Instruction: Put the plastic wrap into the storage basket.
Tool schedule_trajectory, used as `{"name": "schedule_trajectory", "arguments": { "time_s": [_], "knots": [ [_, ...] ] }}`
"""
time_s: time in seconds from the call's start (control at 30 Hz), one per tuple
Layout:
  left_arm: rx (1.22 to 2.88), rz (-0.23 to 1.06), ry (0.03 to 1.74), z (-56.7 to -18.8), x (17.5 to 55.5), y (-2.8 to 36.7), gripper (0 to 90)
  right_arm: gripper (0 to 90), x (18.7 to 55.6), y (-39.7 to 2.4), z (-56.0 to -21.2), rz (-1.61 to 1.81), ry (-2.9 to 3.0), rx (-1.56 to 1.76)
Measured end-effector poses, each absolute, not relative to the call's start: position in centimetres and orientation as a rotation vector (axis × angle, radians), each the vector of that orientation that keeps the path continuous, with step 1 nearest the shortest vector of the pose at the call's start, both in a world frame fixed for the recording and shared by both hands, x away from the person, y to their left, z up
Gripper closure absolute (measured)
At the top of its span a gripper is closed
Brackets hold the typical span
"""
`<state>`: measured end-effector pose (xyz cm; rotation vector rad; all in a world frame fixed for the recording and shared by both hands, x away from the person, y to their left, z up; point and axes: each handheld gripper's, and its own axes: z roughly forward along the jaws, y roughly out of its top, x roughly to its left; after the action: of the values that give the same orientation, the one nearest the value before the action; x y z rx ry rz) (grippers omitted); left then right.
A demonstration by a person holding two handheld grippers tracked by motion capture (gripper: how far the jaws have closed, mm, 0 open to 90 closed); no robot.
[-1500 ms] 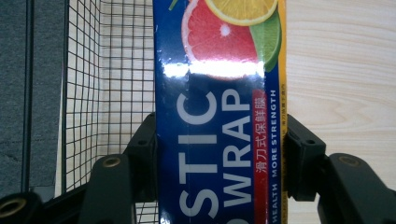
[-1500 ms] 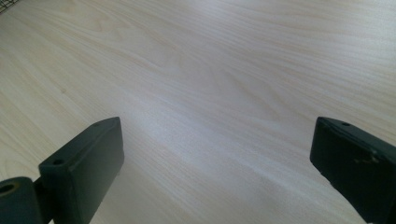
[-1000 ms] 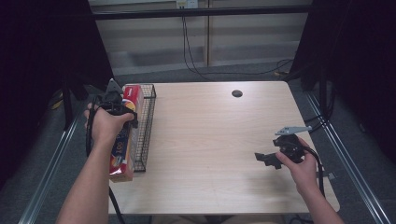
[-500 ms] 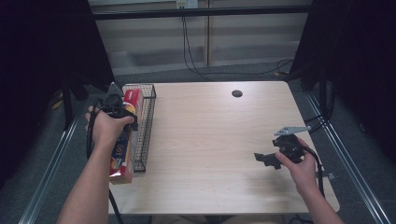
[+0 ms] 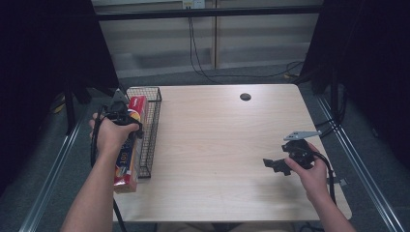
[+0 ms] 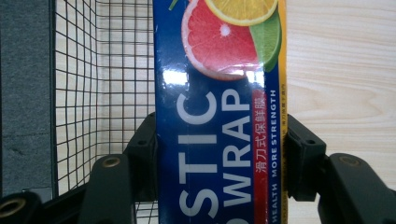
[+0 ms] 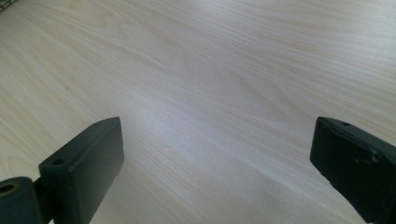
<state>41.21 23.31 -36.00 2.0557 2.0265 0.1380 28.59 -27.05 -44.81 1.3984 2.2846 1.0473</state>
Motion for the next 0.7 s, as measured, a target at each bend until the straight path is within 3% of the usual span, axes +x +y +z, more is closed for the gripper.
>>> {"name": "schedule_trajectory", "arguments": {
  "time_s": [0.7],
  "knots": [
    [2.081, 0.107, 2.039, -37.1, 41.4, 23.1, 42.4, 2.8, 28.6, -27.1, -44.8, 1.042, 2.285, 1.403]
  ]
}}
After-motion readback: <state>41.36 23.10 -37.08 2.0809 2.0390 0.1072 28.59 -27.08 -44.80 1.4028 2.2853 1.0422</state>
